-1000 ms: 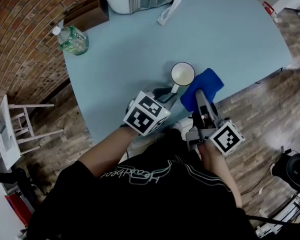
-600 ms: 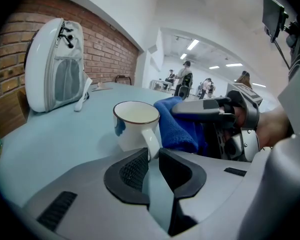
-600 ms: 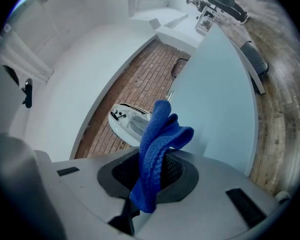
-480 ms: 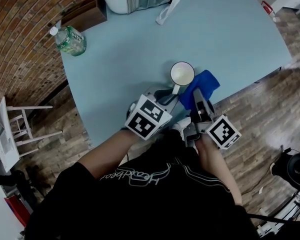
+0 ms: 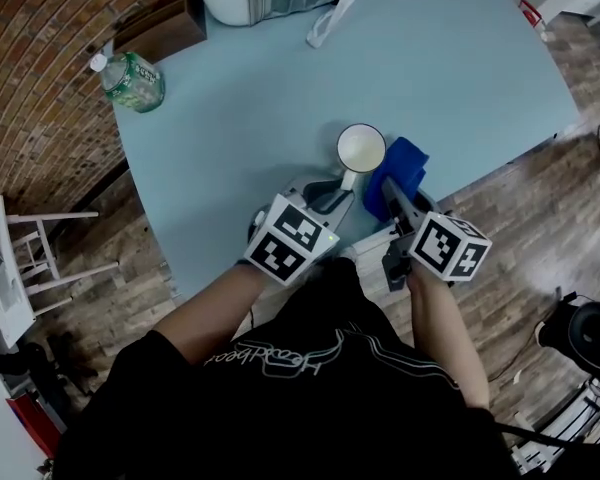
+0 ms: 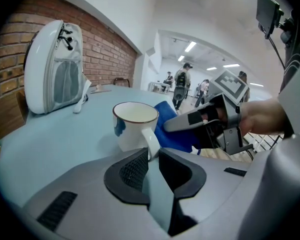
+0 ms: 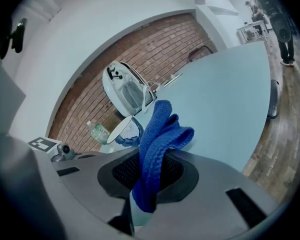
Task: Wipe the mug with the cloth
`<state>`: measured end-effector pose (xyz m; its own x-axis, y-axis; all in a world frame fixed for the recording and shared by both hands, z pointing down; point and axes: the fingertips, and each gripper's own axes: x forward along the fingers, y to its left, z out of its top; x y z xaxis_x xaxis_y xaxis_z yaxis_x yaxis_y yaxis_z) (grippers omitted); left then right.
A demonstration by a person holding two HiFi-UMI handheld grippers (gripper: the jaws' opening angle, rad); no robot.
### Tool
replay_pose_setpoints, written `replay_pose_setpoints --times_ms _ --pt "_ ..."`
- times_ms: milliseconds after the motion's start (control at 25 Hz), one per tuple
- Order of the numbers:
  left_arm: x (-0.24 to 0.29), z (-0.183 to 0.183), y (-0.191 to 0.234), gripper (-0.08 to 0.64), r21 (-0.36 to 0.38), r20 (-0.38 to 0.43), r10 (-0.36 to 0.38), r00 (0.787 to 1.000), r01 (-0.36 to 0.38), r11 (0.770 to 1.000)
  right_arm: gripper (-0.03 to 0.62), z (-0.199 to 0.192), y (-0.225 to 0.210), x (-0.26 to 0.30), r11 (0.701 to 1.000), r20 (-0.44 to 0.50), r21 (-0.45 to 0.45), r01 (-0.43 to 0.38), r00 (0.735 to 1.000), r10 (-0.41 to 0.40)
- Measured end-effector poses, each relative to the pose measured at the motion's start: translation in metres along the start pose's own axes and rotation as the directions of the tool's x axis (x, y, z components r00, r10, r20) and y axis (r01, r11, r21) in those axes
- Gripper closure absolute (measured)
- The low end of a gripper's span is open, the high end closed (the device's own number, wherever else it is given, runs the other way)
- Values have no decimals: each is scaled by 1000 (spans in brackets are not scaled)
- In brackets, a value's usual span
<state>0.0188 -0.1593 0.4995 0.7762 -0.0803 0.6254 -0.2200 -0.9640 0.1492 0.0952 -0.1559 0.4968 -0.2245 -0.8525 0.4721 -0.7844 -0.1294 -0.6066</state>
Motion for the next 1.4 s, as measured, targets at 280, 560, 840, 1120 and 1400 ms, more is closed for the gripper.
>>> replay_pose_setpoints --times_ms 280,560,840,1120,1400 --pt "-4 -7 8 486 9 -15 47 999 -47 999 531 12 15 -27 996 88 31 -82 993 79" --pt "-11 -8 19 486 8 -34 106 994 -106 994 531 40 27 -44 986 149 15 -164 976 160" --pt "-10 -7 24 486 -5 -84 192 978 -193 981 531 60 22 -28 955 122 71 -287 953 278" --pt "-10 -5 29 486 -52 -100 279 955 -285 957 531 69 15 -8 926 49 92 -366 930 363" --pt "-9 -6 30 486 -102 -101 333 938 -343 934 531 61 9 11 903 -33 118 -412 908 418"
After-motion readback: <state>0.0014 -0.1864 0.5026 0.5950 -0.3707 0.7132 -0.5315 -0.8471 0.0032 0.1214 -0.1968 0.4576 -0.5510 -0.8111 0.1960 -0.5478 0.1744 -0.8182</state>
